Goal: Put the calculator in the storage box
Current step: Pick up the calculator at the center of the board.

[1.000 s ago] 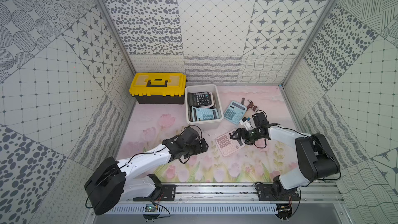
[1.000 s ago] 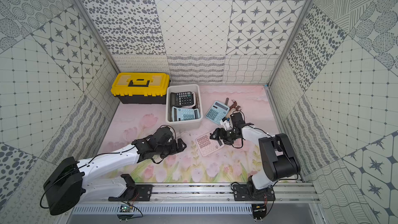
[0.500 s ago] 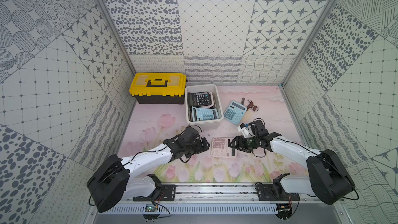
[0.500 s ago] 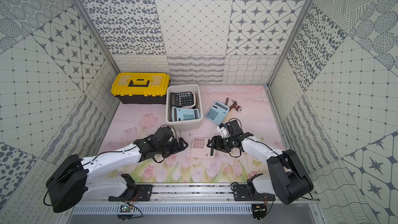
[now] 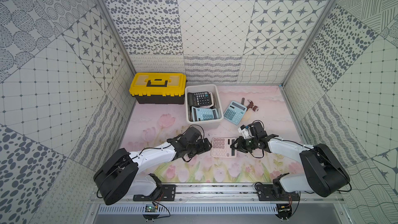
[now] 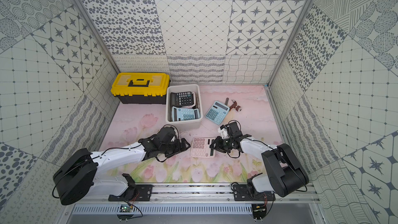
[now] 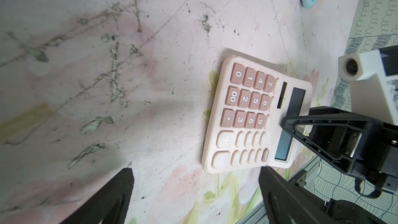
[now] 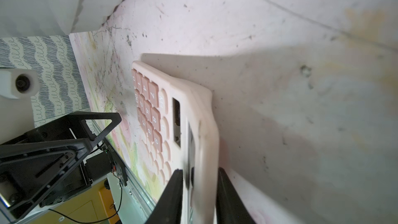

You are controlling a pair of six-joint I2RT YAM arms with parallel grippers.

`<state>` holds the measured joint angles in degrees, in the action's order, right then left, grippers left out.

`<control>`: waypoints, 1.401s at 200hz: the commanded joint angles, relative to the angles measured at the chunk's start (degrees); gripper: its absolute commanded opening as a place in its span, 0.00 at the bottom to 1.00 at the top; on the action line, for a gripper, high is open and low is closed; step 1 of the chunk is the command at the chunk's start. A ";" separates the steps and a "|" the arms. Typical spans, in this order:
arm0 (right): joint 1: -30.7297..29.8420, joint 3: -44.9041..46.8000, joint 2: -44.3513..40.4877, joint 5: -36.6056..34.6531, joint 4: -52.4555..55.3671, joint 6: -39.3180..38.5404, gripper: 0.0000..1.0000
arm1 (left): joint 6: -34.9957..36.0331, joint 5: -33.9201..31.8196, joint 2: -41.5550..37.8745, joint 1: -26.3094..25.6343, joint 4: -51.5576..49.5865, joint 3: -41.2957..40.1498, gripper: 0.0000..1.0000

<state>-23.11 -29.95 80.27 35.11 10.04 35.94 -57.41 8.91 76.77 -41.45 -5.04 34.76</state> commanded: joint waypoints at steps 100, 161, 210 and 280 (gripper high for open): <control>1.29 -4.26 -12.49 0.13 9.58 -0.43 0.01 | 6.90 -12.26 -22.54 0.22 -15.28 3.73 0.98; 12.62 -8.97 -22.78 -4.28 24.44 -4.37 0.00 | 9.14 -18.89 -33.71 0.24 -21.93 3.95 1.00; 19.25 -16.49 -26.27 -2.85 28.00 -5.19 0.00 | 9.15 -22.34 -39.12 0.25 -24.22 3.17 1.00; 16.35 -33.34 -16.40 4.44 21.58 0.05 0.01 | 9.76 -22.55 -42.32 0.25 -23.05 0.23 1.00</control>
<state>-4.51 -58.30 59.61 35.59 37.87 33.43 -49.47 -11.18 35.33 -41.45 -27.05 36.23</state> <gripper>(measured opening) 0.167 0.997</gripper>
